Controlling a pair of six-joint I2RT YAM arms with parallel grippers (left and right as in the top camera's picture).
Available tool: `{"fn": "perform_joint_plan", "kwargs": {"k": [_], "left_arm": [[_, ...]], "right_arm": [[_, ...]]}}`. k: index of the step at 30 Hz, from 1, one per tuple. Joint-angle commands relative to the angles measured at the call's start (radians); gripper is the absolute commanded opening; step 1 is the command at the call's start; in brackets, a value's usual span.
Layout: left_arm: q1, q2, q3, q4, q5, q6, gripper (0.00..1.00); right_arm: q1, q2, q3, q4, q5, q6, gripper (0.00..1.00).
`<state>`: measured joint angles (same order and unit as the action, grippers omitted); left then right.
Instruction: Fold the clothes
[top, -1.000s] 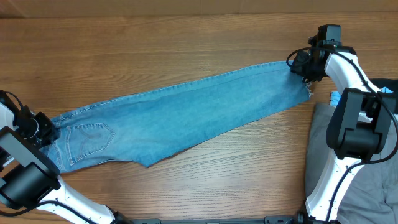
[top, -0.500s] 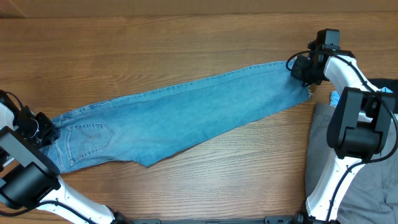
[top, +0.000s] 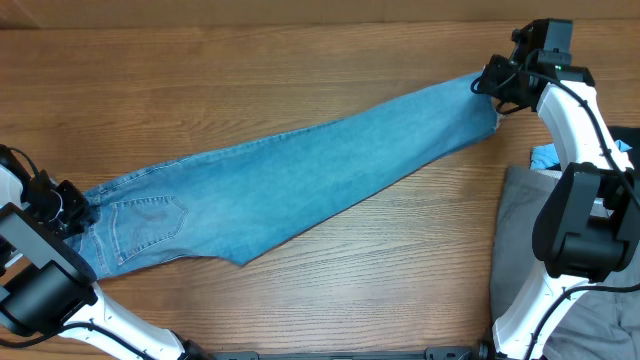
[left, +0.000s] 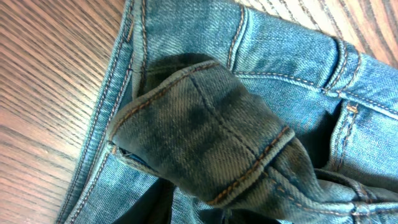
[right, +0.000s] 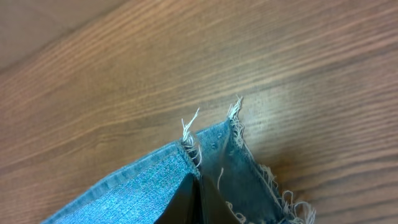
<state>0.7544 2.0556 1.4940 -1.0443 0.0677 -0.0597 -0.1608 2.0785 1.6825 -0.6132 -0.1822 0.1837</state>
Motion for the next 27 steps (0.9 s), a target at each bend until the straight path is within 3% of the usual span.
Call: {"fn": "perform_joint_plan", "kwargs": {"k": [1, 5, 6, 7, 8, 9, 11, 16, 20, 25, 27], "left_arm": [[0.023, -0.003, 0.008, 0.003, 0.016, -0.029, 0.30], [0.036, -0.003, 0.008, 0.005, 0.036, -0.034, 0.30], [0.037, -0.003, 0.008, 0.005, 0.037, -0.034, 0.30], [0.039, -0.003, 0.008, 0.006, 0.037, -0.034, 0.33], [0.038, -0.003, 0.008, 0.006, 0.037, -0.033, 0.37], [0.038, -0.003, 0.008, 0.006, 0.037, -0.033, 0.38], [0.038, -0.003, 0.008, 0.005, 0.037, -0.027, 0.41], [0.038, -0.007, 0.016, -0.003, 0.037, -0.014, 0.42], [0.038, -0.016, 0.099, -0.067, 0.086, 0.008, 0.40], [0.019, -0.051, 0.299, -0.245, 0.160, 0.039, 0.40], [0.001, -0.091, 0.334, -0.282, 0.170, 0.039, 0.40]], "right_arm": [[-0.005, -0.016, 0.028, 0.040, 0.061, 0.037, 0.04], [-0.005, 0.009, 0.028, 0.073, 0.051, 0.038, 0.05], [-0.005, 0.018, 0.026, 0.084, 0.045, 0.038, 0.16], [-0.003, 0.031, 0.026, 0.093, 0.037, 0.037, 0.48], [-0.002, 0.043, 0.026, 0.095, 0.033, 0.037, 0.72], [-0.002, 0.047, 0.026, 0.092, 0.032, 0.037, 0.84], [-0.006, 0.054, 0.026, 0.068, 0.034, 0.037, 0.90], [-0.056, 0.058, 0.026, -0.095, 0.035, 0.037, 0.88], [-0.085, 0.097, 0.023, -0.156, 0.031, 0.025, 0.66], [-0.086, 0.176, 0.022, -0.162, -0.076, -0.036, 0.64], [-0.084, 0.194, 0.022, -0.163, -0.140, -0.053, 0.59]]}}
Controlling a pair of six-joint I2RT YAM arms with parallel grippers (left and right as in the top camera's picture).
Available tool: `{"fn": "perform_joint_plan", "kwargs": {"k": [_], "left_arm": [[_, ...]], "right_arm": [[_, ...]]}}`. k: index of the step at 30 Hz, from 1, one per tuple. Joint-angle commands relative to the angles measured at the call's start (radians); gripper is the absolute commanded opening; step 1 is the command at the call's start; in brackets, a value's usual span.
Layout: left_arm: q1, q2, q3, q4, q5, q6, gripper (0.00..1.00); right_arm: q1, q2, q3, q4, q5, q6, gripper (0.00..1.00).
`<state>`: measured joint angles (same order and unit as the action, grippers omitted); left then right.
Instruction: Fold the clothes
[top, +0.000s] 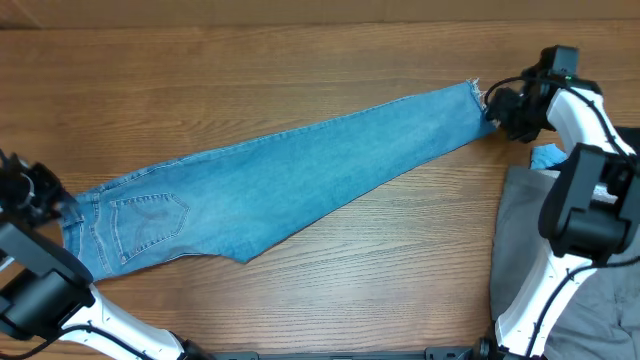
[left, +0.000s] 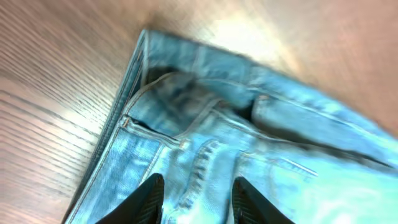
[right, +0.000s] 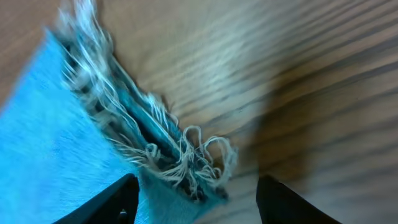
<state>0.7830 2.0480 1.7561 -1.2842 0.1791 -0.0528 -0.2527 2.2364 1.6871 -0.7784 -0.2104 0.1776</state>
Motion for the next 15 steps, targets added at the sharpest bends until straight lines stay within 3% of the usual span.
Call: {"fn": "perform_joint_plan", "kwargs": {"k": [1, 2, 4, 7, 8, 12, 15], "left_arm": [[-0.039, -0.113, 0.079, -0.053, 0.058, 0.032, 0.40], [-0.048, -0.137, 0.079, -0.059, 0.059, 0.031, 0.40], [-0.076, -0.210, 0.079, -0.066, 0.058, 0.031, 0.40], [-0.107, -0.293, 0.079, -0.072, 0.058, 0.032, 0.40], [-0.119, -0.332, 0.079, -0.074, 0.058, 0.032, 0.41], [-0.138, -0.430, 0.079, -0.087, 0.058, 0.031, 0.43], [-0.138, -0.506, 0.079, -0.116, 0.058, 0.031, 0.43]], "right_arm": [[0.009, 0.042, 0.017, 0.002, -0.158, -0.075, 0.55], [0.009, 0.043, 0.017, 0.002, -0.190, -0.093, 0.52], [0.009, 0.043, 0.017, -0.007, -0.218, -0.108, 0.32], [-0.004, 0.038, 0.017, -0.013, -0.218, -0.107, 0.08], [-0.018, 0.027, 0.017, -0.019, -0.218, -0.106, 0.04], [-0.072, -0.045, 0.024, -0.035, -0.214, -0.097, 0.04], [-0.153, -0.167, 0.040, -0.037, -0.154, -0.011, 0.04]]}}
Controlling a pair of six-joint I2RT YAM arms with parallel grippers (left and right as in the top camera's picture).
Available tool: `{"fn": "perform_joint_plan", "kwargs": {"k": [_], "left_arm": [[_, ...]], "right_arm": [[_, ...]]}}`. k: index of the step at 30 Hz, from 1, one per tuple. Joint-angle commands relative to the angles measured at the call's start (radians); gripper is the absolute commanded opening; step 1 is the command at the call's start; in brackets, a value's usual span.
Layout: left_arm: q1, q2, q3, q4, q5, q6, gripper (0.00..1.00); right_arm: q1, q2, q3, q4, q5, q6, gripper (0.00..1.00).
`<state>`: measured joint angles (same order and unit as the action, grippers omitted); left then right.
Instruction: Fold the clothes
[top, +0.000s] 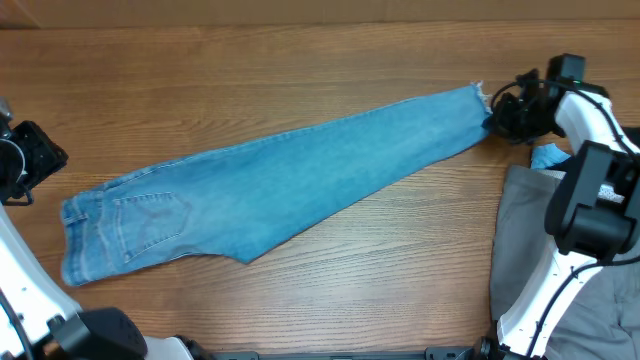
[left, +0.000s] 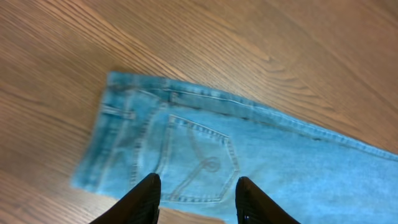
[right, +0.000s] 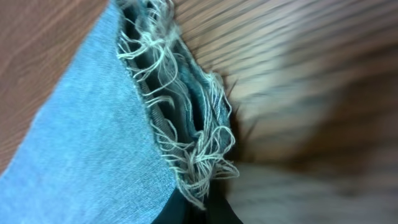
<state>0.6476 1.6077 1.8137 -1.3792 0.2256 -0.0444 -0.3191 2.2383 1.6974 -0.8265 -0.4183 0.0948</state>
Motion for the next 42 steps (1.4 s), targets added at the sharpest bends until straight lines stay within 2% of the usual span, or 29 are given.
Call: {"fn": "perform_joint_plan", "kwargs": {"k": [1, 7, 12, 14, 18, 20, 25, 29, 35, 42], "left_arm": [[-0.003, -0.076, 0.021, -0.025, 0.012, 0.023, 0.43], [-0.003, -0.145, 0.021, -0.035, 0.020, 0.023, 0.43], [-0.003, -0.185, 0.021, -0.064, 0.084, 0.023, 0.44], [-0.003, -0.214, 0.021, -0.068, 0.086, 0.023, 0.44], [-0.003, -0.251, 0.031, -0.057, 0.086, 0.022, 0.44], [-0.003, -0.271, 0.051, -0.060, 0.086, 0.022, 0.47], [-0.003, -0.304, 0.060, -0.058, 0.085, -0.004, 0.47], [-0.003, -0.307, 0.061, -0.070, 0.086, -0.005, 0.47], [-0.003, -0.307, 0.061, -0.091, 0.095, -0.005, 0.47], [-0.003, -0.307, 0.061, -0.091, 0.135, -0.005, 0.48]], "right_arm": [[-0.103, -0.191, 0.033, 0.011, 0.058, 0.087, 0.04], [-0.201, -0.391, 0.040, 0.012, 0.092, 0.172, 0.04], [-0.161, -0.521, 0.039, -0.071, 0.053, 0.145, 0.04], [-0.059, -0.583, 0.039, -0.133, -0.015, 0.110, 0.04], [0.138, -0.630, 0.039, -0.212, -0.011, 0.087, 0.04], [0.279, -0.631, 0.038, -0.256, -0.009, 0.088, 0.04], [0.549, -0.601, 0.035, -0.296, -0.002, 0.098, 0.04], [0.729, -0.557, 0.018, -0.279, 0.044, 0.171, 0.04], [0.887, -0.434, 0.018, -0.234, 0.084, 0.226, 0.04], [1.092, -0.370, 0.018, -0.053, 0.089, 0.307, 0.04]]}}
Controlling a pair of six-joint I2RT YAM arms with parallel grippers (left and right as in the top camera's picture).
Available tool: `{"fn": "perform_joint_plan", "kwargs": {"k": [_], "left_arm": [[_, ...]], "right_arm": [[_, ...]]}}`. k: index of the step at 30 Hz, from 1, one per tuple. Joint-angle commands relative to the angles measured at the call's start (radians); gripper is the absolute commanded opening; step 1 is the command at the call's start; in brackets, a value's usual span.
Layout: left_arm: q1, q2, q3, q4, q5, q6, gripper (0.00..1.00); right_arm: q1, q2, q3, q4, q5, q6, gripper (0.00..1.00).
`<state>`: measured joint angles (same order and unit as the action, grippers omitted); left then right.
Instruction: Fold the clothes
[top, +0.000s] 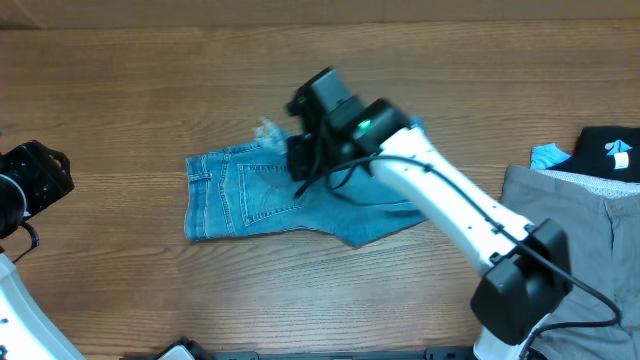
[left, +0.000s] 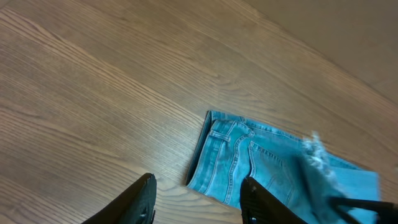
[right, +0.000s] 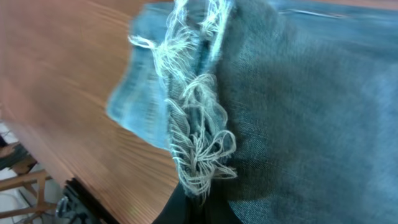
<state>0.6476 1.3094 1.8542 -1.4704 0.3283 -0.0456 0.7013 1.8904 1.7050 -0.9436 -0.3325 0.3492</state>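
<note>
The blue jeans (top: 245, 195) lie doubled over mid-table, waistband to the left, and show again in the left wrist view (left: 249, 162). My right gripper (top: 303, 158) reaches across from the right and is shut on the frayed white hem (right: 198, 146), held over the waist half; its fingertips (right: 186, 208) pinch the threads. The hem's fringe (top: 268, 130) sticks out at the back. My left gripper (left: 199, 202) hangs open above bare wood at the table's left edge (top: 38, 180), well clear of the jeans.
A grey garment (top: 570, 215) lies at the right edge, with a black item (top: 610, 148) and a light blue one (top: 548, 155) behind it. The wooden table (top: 150, 90) runs out on all sides of the jeans.
The jeans lay stretched out diagonally with my right gripper on the hem at the far right. Now the hem is over the waist half, the leg is doubled, and the waistband sits further right.
First both grippers were shut on the jeans, left on the waistband, right on the hem. Then both were open at those ends. Then the left had drawn back to the table's edge and the right was shut on the hem, which now sits over the waist.
</note>
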Motion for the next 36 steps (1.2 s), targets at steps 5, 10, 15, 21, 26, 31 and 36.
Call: {"fn": "perform_joint_plan", "kwargs": {"k": [5, 10, 15, 21, 26, 31, 36], "left_arm": [[-0.003, -0.009, 0.021, -0.008, 0.033, -0.004, 0.47], [-0.003, -0.009, 0.021, -0.014, 0.051, -0.003, 0.48], [-0.003, -0.009, 0.021, -0.022, 0.051, -0.003, 0.48], [-0.003, -0.009, 0.020, -0.033, 0.082, -0.003, 0.50], [-0.098, -0.006, 0.019, -0.053, 0.218, 0.028, 0.45], [-0.294, 0.008, -0.009, -0.058, 0.199, 0.050, 0.41], [-0.505, 0.091, -0.110, -0.023, 0.144, 0.045, 0.45]], "right_arm": [[0.137, -0.011, 0.010, 0.140, 0.152, 0.074, 0.04], [0.164, 0.053, 0.009, 0.200, 0.148, 0.074, 0.14], [0.177, 0.078, 0.009, 0.232, 0.144, 0.066, 0.51], [0.073, -0.035, 0.010, 0.115, 0.171, 0.018, 0.50], [-0.238, -0.097, 0.007, -0.177, 0.171, 0.048, 0.13], [-0.370, -0.082, -0.126, -0.272, 0.079, 0.000, 0.10], [-0.377, -0.082, -0.446, -0.027, -0.006, -0.005, 0.10]]}}
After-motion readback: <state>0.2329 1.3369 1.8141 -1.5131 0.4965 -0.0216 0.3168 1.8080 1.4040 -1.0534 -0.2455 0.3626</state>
